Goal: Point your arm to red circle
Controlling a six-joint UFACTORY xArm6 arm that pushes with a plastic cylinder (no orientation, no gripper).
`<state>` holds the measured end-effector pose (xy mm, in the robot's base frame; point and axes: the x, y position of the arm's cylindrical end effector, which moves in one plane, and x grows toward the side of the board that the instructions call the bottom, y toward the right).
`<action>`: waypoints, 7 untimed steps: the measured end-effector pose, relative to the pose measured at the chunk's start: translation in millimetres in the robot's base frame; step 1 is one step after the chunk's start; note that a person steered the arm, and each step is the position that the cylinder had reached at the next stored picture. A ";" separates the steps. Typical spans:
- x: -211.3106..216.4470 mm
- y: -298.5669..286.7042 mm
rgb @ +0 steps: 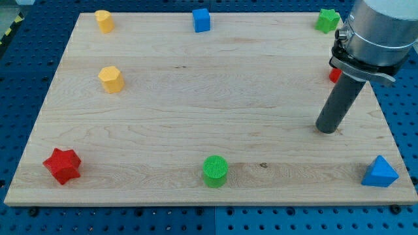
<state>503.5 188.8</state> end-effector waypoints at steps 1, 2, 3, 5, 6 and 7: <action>-3.8 0.0; -6.9 0.0; -10.8 0.0; -14.2 0.0; -22.2 0.1; -31.6 37.3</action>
<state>472.0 226.1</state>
